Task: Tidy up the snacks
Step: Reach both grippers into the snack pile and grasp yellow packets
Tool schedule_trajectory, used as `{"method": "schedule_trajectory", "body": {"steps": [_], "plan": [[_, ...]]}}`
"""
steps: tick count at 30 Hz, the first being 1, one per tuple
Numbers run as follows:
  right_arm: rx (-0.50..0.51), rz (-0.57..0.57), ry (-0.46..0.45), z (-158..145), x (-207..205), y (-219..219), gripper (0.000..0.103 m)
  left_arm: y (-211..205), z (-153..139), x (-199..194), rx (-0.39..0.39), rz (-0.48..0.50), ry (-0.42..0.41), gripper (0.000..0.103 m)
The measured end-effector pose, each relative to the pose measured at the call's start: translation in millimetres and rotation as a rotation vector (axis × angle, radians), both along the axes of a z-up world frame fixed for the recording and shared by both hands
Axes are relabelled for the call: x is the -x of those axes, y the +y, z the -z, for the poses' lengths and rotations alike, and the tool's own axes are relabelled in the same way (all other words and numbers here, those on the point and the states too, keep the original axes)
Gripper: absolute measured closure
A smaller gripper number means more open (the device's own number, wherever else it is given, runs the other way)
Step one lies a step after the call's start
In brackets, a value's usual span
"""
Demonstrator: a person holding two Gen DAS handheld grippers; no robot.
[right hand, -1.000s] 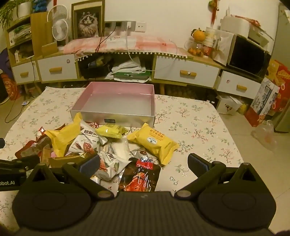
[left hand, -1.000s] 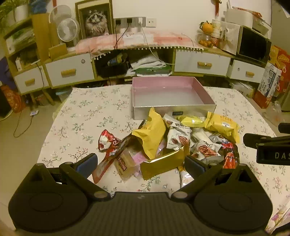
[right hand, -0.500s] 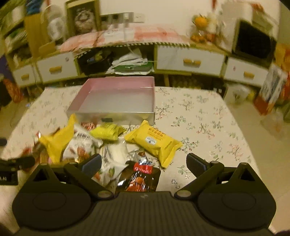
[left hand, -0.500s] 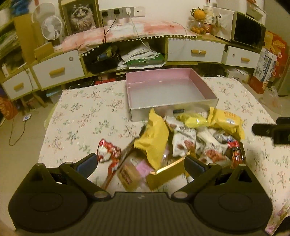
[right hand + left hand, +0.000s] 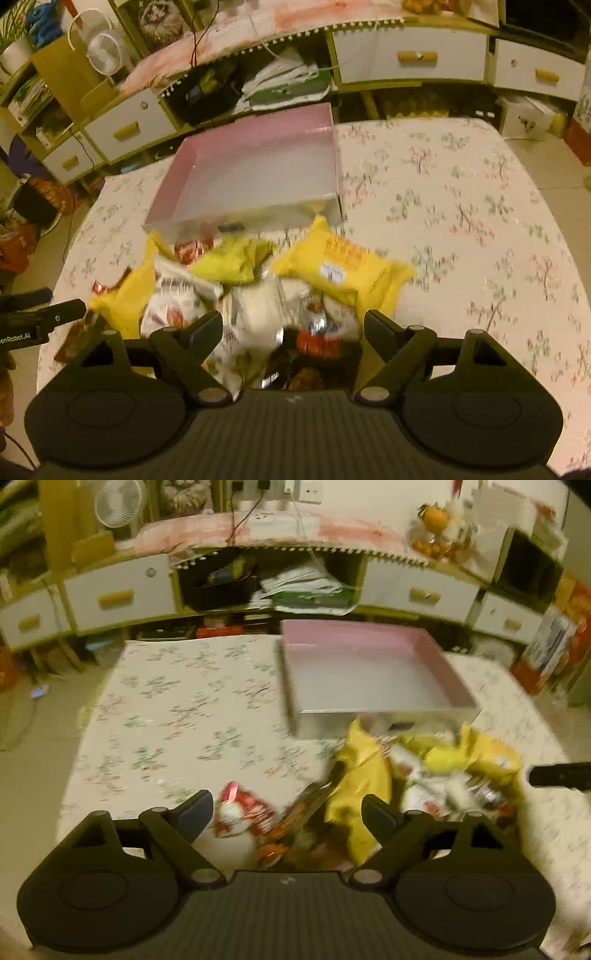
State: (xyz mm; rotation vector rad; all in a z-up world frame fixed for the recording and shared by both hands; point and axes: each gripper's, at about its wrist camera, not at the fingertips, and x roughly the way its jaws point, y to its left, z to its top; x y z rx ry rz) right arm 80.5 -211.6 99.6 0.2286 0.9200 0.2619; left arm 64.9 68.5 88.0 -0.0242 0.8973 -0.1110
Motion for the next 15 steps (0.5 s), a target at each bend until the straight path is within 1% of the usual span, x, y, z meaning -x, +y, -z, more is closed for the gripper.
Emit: {"method": "schedule_trajectory", "body": {"steps": [1, 3, 4, 5, 6, 7, 8, 9, 11, 13, 14, 15], "plan": [[0.016, 0.001, -0.017, -4, -6, 0, 0.02, -7, 0, -3, 0.012, 0.034, 0.0, 0.012], [0.05, -0.021, -0.027, -7, -19, -5, 0.019, -22, 3, -10, 0.011, 0.091, 0.002, 0.013], [0.067, -0.031, -0.031, -6, -25, -7, 0.019, -29, 5, -15, 0.0, 0.113, 0.003, 0.014], [0.105, -0.041, -0.007, -2, -31, -10, 0.019, -34, 8, -19, -0.014, 0.131, 0.003, 0.016], [0.134, -0.066, -0.008, 1, -34, -10, 0.019, -39, 12, -25, -0.031, 0.144, 0.008, 0.017], [0.174, -0.1, -0.01, 6, -37, -8, 0.019, -42, 16, -31, -0.039, 0.151, 0.017, 0.02], [0.213, -0.129, -0.034, 9, -38, -4, 0.019, -43, 20, -37, -0.035, 0.157, 0.028, 0.023], [0.265, -0.165, -0.037, 15, -39, 1, 0.019, -44, 24, -42, -0.026, 0.166, 0.043, 0.025], [0.367, -0.244, -0.019, 29, -42, 9, 0.021, -43, 32, -49, -0.01, 0.189, 0.07, 0.032], [0.421, -0.293, -0.028, 38, -45, 15, 0.021, -46, 39, -55, -0.009, 0.213, 0.086, 0.037], [0.431, -0.305, -0.015, 42, -49, 15, 0.023, -46, 42, -57, -0.01, 0.219, 0.094, 0.041], [0.433, -0.316, -0.006, 47, -54, 16, 0.025, -47, 46, -59, -0.014, 0.22, 0.105, 0.042]]}}
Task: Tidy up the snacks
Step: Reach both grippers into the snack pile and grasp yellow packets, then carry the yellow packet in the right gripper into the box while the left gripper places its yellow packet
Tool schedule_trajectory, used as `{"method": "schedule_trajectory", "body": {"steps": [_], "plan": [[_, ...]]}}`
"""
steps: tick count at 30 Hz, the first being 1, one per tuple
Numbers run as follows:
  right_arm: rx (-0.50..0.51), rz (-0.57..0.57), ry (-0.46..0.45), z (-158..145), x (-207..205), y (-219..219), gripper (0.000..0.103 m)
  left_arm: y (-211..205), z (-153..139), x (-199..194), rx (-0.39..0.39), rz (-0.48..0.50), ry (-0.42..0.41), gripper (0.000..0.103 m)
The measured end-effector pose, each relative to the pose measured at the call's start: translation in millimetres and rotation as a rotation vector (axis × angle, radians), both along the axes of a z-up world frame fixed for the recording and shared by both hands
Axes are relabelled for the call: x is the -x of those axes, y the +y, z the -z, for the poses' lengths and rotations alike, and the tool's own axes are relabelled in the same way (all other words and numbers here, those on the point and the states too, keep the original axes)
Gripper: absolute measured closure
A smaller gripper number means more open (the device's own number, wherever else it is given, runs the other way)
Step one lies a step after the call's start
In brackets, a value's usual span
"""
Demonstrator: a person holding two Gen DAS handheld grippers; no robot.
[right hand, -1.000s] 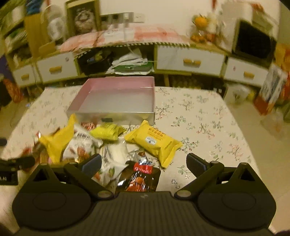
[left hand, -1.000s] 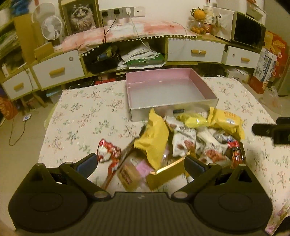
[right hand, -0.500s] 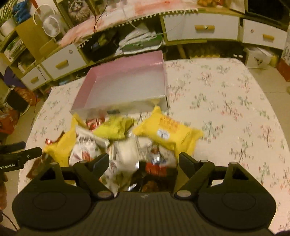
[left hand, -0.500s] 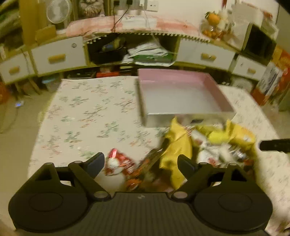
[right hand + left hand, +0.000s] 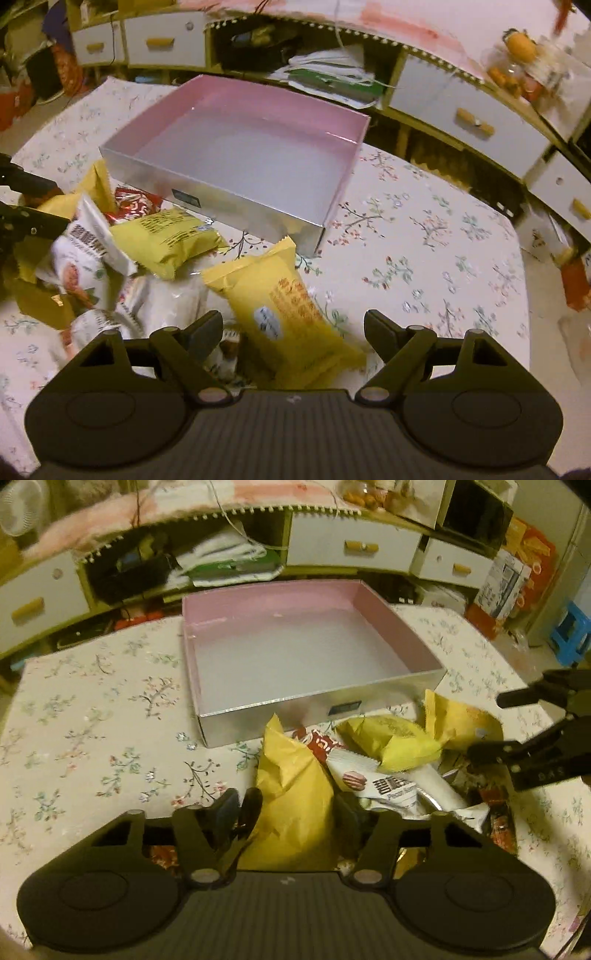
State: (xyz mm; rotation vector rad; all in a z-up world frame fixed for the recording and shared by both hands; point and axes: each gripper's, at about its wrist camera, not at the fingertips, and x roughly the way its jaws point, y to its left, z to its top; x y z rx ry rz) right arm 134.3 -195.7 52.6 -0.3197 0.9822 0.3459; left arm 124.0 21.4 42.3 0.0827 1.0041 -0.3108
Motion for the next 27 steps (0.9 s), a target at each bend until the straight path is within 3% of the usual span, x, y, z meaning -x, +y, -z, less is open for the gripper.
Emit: {"method": "schedule_trajectory", "body": {"steps": [3, 5, 8, 11, 16, 27], "plan": [[0.02, -0.018, 0.049, 14, -12, 0, 0.038, -2, 7, -4, -0.005, 0.01, 0.011, 0.045], [0.02, -0.03, 0.09, 20, -17, 4, 0.055, -4, 6, -4, -0.008, 0.021, 0.008, 0.047], [0.022, -0.035, 0.093, 18, -13, 11, 0.062, -10, 6, -1, -0.036, 0.041, 0.001, 0.051], [0.011, -0.013, 0.107, 12, -12, 10, 0.064, -9, 0, -1, -0.025, 0.028, 0.013, 0.057], [-0.052, 0.038, 0.082, -8, -12, -1, 0.065, 14, -16, -4, 0.123, -0.025, 0.017, 0.06], [-0.175, 0.088, 0.05, -32, -21, -12, 0.065, 37, -34, -7, 0.34, -0.089, 0.015, 0.061]]}}
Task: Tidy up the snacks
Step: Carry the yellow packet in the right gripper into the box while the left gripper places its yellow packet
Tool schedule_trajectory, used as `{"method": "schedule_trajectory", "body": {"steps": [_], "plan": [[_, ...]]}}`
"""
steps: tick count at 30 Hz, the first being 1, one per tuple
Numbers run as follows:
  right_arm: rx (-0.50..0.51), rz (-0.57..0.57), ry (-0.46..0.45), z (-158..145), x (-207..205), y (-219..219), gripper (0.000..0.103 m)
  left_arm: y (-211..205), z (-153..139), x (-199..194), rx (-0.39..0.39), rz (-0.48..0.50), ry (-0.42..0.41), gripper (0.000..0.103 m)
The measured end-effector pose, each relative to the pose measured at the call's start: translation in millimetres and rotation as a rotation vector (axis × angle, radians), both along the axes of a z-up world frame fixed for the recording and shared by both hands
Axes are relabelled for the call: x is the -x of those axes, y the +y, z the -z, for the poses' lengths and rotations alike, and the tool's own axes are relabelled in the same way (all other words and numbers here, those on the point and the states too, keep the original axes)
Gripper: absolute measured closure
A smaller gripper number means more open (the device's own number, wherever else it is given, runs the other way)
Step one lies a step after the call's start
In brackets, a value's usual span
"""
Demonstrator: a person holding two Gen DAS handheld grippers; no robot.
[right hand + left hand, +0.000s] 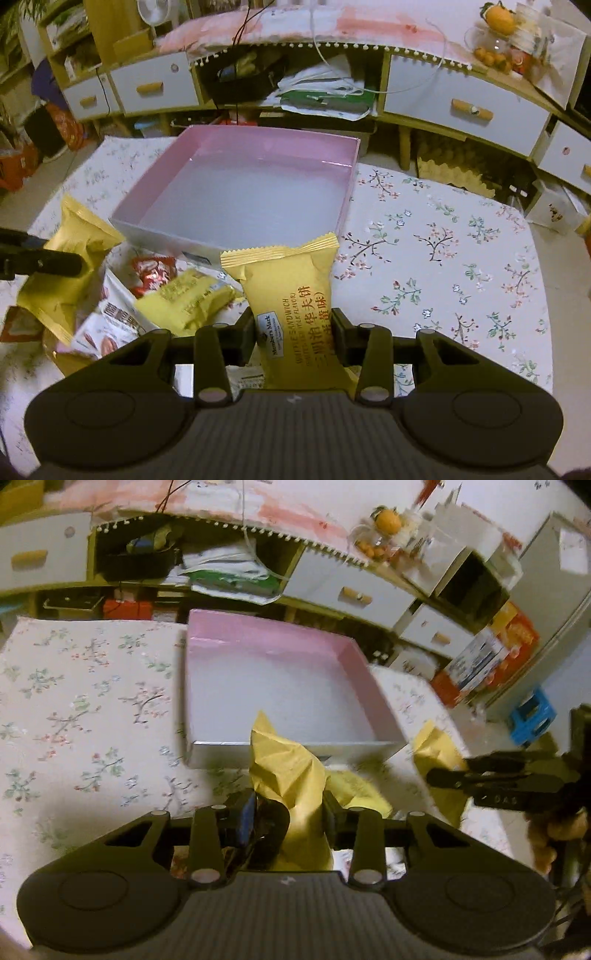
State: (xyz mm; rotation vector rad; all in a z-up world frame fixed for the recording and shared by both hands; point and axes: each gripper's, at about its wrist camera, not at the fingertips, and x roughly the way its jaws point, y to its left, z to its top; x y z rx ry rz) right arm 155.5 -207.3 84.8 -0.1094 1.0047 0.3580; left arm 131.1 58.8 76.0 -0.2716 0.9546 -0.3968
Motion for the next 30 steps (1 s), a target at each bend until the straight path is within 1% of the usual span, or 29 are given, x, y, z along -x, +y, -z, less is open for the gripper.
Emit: {"method": "schedule_trajectory", "body": {"steps": [5, 6, 7, 9, 10, 11, 13, 16, 17, 18, 19, 20, 21, 22, 23, 26, 28, 30], "plan": [[-0.068, -0.003, 0.0, -5, 1, 0, 0.065, 0, -4, 2, 0.075, 0.012, -0.037, 0.061], [-0.08, -0.002, 0.0, -6, 1, 0, 0.065, 0, -3, 1, 0.073, 0.024, -0.039, 0.061], [-0.097, -0.007, 0.003, -7, 1, 0, 0.065, -4, -1, 1, 0.028, 0.046, -0.028, 0.061], [-0.103, -0.013, 0.006, -7, 3, 3, 0.065, -18, 9, 4, -0.14, 0.126, -0.004, 0.06], [-0.096, -0.018, 0.005, -6, 3, 4, 0.065, -22, 13, 6, -0.168, 0.153, 0.009, 0.06], [-0.092, -0.022, 0.005, -5, 4, 5, 0.066, -21, 15, 8, -0.152, 0.163, 0.02, 0.059], [-0.091, -0.025, 0.007, -4, 4, 5, 0.066, -12, 10, 10, -0.116, 0.134, 0.013, 0.057], [-0.094, -0.012, 0.005, -4, 4, 2, 0.066, 7, 1, 7, -0.102, 0.079, 0.0, 0.055], [-0.099, -0.009, 0.004, -4, 5, 1, 0.066, 11, 1, 7, -0.102, 0.077, 0.001, 0.055], [-0.103, -0.01, 0.003, -5, 5, 0, 0.066, 11, 2, 8, -0.113, 0.093, 0.005, 0.055], [-0.104, -0.012, 0.002, -5, 5, 0, 0.066, 9, 4, 9, -0.133, 0.117, 0.01, 0.053], [-0.103, -0.014, 0.0, -5, 7, 1, 0.066, 5, 6, 12, -0.171, 0.136, 0.007, 0.049], [-0.103, -0.014, -0.001, -5, 8, 2, 0.066, 1, 8, 14, -0.217, 0.145, 0.008, 0.047], [-0.104, -0.014, -0.002, -6, 8, 3, 0.066, -1, 10, 14, -0.274, 0.144, 0.01, 0.045], [-0.105, -0.015, -0.004, -6, 8, 4, 0.066, 1, 12, 15, -0.311, 0.137, 0.009, 0.045], [-0.111, -0.025, -0.008, -9, 9, 7, 0.066, 7, 15, 15, -0.302, 0.128, 0.018, 0.045], [-0.112, -0.03, -0.011, -9, 10, 10, 0.066, 7, 8, 18, -0.313, 0.121, -0.012, 0.045], [-0.111, -0.029, -0.013, -9, 9, 11, 0.066, 11, -4, 18, -0.302, 0.095, -0.042, 0.045]]}}
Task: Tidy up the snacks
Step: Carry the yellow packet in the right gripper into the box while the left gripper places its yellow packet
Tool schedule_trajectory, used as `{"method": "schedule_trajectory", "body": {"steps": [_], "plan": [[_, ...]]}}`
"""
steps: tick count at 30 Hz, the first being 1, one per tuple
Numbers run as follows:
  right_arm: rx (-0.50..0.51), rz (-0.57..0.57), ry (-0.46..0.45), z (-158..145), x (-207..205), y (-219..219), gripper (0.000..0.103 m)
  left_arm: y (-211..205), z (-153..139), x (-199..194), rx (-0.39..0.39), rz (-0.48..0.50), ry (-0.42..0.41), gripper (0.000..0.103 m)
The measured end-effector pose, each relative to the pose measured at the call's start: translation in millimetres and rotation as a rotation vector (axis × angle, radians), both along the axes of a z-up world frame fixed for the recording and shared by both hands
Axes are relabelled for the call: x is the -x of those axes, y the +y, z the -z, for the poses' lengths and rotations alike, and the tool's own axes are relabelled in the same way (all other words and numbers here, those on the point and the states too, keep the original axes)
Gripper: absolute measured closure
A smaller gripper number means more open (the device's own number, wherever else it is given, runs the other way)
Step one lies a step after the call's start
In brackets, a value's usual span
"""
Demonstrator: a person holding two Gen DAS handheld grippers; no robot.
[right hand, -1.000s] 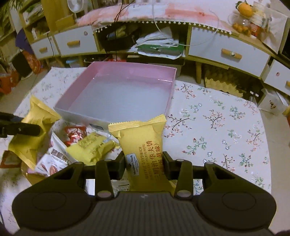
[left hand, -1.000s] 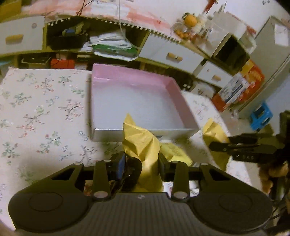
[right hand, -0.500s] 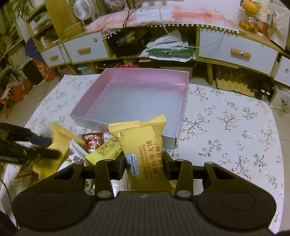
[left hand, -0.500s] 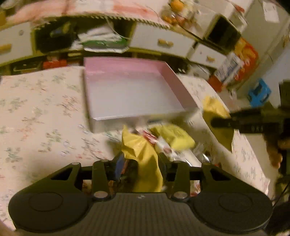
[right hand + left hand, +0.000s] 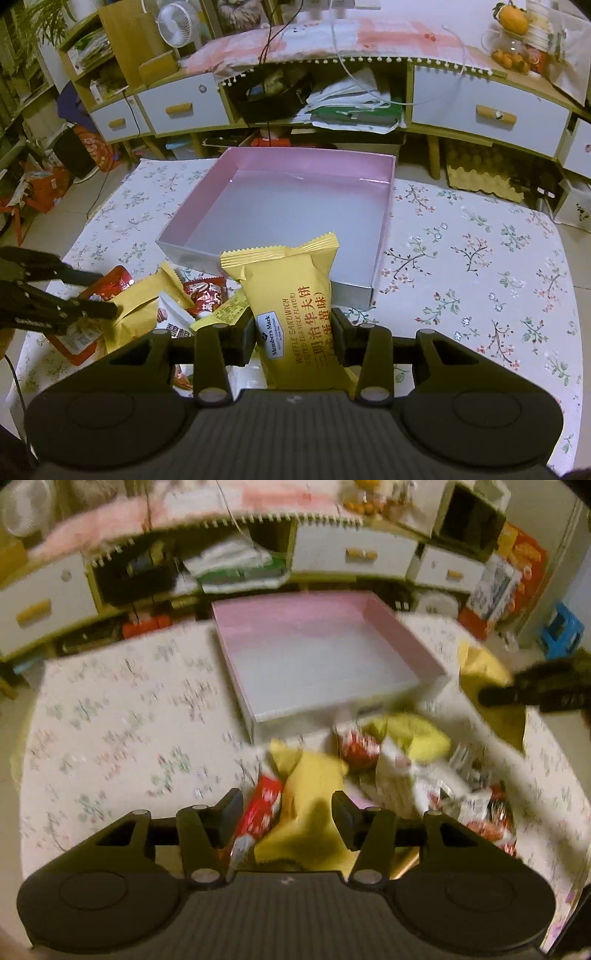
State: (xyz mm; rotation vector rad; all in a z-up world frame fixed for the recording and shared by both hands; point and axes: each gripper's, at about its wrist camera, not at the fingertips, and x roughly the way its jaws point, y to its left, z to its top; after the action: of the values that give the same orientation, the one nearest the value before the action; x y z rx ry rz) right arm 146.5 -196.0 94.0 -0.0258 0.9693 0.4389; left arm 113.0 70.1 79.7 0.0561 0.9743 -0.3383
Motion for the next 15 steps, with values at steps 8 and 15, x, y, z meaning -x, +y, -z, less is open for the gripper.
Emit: {"method": "schedule_trajectory", "body": {"steps": [8, 15], "plan": [[-0.006, 0.022, -0.002, -1, -3, 1, 0.066, -40, 25, -1, -0.076, 0.089, 0.03, 0.042], [0.008, 0.023, -0.012, -1, -5, 6, 0.066, -48, 47, -14, -0.163, 0.067, 0.035, 0.056]]}}
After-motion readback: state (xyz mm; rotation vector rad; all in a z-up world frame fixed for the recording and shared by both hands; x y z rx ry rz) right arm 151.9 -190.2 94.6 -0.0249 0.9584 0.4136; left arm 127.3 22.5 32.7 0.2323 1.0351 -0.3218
